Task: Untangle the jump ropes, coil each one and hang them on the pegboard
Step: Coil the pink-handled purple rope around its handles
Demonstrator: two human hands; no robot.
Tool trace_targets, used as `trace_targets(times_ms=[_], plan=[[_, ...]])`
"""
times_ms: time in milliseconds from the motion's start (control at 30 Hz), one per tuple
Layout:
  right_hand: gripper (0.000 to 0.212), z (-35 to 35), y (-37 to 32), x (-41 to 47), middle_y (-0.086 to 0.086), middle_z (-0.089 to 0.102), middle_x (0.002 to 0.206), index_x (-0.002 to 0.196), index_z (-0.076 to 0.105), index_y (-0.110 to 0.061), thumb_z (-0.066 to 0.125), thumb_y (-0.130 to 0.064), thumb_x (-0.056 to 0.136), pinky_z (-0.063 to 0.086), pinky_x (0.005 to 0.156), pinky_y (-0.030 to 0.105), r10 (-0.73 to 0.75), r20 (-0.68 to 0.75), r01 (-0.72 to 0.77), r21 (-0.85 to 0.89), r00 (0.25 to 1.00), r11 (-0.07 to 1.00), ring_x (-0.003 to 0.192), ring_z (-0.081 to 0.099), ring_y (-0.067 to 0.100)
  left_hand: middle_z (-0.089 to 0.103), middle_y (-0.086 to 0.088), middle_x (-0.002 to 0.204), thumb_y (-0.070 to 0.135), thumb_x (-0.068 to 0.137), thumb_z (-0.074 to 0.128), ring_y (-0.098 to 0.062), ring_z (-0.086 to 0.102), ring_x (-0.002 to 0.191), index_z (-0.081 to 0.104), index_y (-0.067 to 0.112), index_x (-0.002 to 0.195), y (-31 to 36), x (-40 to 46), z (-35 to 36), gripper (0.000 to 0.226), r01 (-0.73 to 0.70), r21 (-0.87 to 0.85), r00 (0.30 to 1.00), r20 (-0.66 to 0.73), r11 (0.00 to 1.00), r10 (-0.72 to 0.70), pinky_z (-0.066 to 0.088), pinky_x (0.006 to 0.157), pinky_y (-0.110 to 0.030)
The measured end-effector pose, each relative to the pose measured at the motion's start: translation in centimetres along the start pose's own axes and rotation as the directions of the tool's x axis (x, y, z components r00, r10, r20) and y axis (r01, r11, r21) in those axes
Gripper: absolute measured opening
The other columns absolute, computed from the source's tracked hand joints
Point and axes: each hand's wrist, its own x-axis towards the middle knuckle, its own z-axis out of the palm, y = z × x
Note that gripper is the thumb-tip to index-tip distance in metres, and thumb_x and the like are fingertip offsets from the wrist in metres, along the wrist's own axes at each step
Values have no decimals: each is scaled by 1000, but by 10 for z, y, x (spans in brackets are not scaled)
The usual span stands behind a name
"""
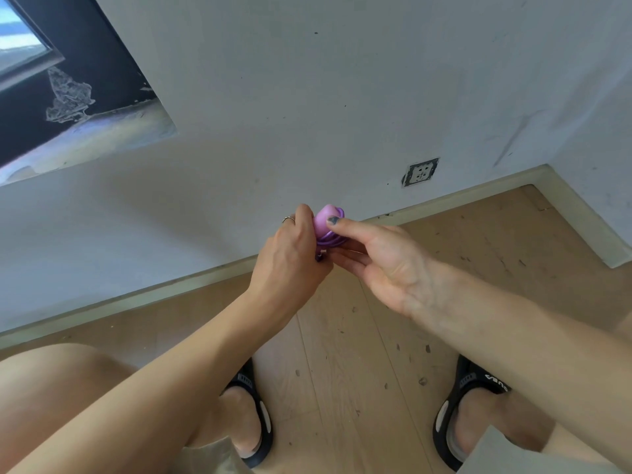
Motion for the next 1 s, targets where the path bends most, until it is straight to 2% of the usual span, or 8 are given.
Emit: trace_targets(times_ms=[233, 433, 533, 667, 733, 833, 900, 1000], plan=[[30, 3, -6, 3, 24, 70, 114, 109, 69, 2, 76, -7, 82, 57, 93, 39, 79, -82, -76, 43, 993, 996, 104, 71, 33, 50, -2, 74, 20, 79, 69, -30, 55, 61, 37, 13, 93, 5, 2, 1, 35, 3, -18, 1000, 29, 1000, -3, 47, 55, -39], [29, -1, -13, 1, 24, 72, 107, 114, 67, 4, 70, -7, 87, 53, 100, 41, 94, 55, -96, 34, 994, 995, 101, 72, 32, 48, 0, 68, 19, 80, 66, -31, 52, 61, 41, 12, 91, 0, 6, -4, 29, 4, 10, 1000, -1, 1000, -4, 45, 54, -39], [22, 0, -14, 0, 26, 71, 108, 110, 58, -3, 67, -8, 91, 53, 101, 43, 43, 112, -42, -6, 993, 999, 99, 72, 34, 52, -2, 66, 18, 78, 64, -31, 54, 56, 38, 13, 86, -6, 7, -3, 28, 8, 17, 1000, 8, 1000, -8, 47, 52, -41], [9, 1, -11, -3, 23, 74, 98, 103, 54, -10, 59, -7, 96, 55, 96, 43, -134, 139, 170, -291, 981, 941, 92, 74, 30, 54, -1, 61, 21, 79, 67, -29, 54, 56, 41, 11, 83, -6, 6, -7, 28, 2, -23, 1000, 24, 1000, -1, 44, 50, -38], [8, -2, -10, -5, 16, 76, 90, 102, 56, -13, 60, -11, 96, 58, 92, 41, -232, 182, 292, -471, 956, 832, 88, 75, 24, 56, 0, 61, 25, 79, 70, -26, 57, 56, 45, 10, 85, -5, 7, -12, 30, 6, -57, 999, 44, 998, -3, 47, 51, -41], [8, -6, -8, -7, -1, 72, 80, 99, 57, -26, 61, -20, 95, 56, 76, 23, -381, 290, 455, -754, 878, 473, 77, 71, 12, 57, 2, 65, 34, 80, 71, -22, 58, 57, 49, 12, 86, -4, 7, -19, 32, 12, -67, 998, 67, 998, -8, 48, 51, -38], [5, -8, -7, -7, -6, 65, 72, 97, 59, -24, 62, -20, 94, 46, 61, 15, -484, 381, 539, -807, 788, 242, 66, 62, 6, 57, 1, 68, 30, 78, 71, -24, 57, 60, 49, 12, 86, -4, 6, -21, 29, 18, -51, 996, 85, 999, -14, 49, 53, -38], [5, -9, -10, -1, -8, 58, 76, 92, 62, -19, 66, -21, 91, 43, 63, 20, -559, 498, 614, -789, 663, 25, 69, 55, 10, 58, -2, 71, 26, 74, 72, -27, 57, 64, 49, 11, 86, -4, 4, -23, 30, 14, -48, 994, 111, 999, -9, 49, 56, -42]])
